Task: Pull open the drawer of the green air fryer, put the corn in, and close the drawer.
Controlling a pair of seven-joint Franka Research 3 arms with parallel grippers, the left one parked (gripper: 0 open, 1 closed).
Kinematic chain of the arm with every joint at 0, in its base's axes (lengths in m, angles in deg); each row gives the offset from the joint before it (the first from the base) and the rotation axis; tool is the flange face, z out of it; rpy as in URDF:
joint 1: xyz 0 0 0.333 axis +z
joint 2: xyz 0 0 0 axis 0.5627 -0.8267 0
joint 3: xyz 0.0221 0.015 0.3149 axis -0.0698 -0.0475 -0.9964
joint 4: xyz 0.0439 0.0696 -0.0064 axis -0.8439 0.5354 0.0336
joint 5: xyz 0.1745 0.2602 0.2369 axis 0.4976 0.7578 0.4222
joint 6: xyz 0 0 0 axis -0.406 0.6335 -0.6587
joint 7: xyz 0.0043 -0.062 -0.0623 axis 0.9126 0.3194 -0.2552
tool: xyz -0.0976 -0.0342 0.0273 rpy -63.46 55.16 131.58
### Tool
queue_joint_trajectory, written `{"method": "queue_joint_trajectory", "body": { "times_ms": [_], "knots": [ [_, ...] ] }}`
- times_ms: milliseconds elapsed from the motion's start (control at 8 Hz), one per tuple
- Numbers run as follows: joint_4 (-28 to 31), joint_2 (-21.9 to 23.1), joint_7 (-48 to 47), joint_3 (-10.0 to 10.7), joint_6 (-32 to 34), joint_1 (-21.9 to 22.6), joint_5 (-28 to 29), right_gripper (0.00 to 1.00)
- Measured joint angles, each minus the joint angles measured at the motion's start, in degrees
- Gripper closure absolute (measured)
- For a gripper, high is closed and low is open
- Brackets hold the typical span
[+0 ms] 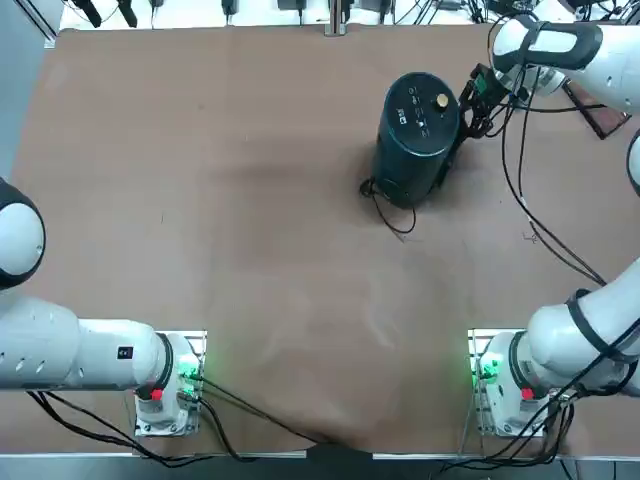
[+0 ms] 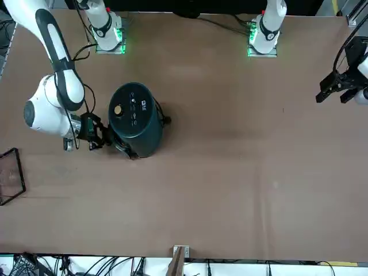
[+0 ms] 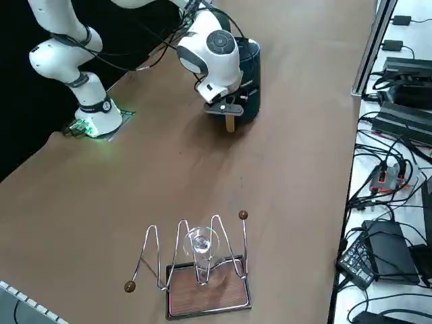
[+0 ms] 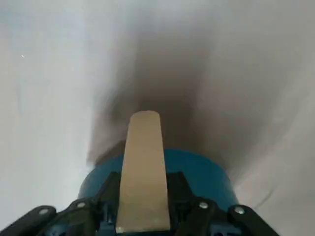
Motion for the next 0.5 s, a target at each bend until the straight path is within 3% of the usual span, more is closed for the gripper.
{"method": "queue_joint_trajectory", "body": {
  "times_ms": [500],
  "knots": [
    [0.44, 0.0, -0.03, 0.04, -0.28, -0.09, 0.56, 0.53]
  ]
}}
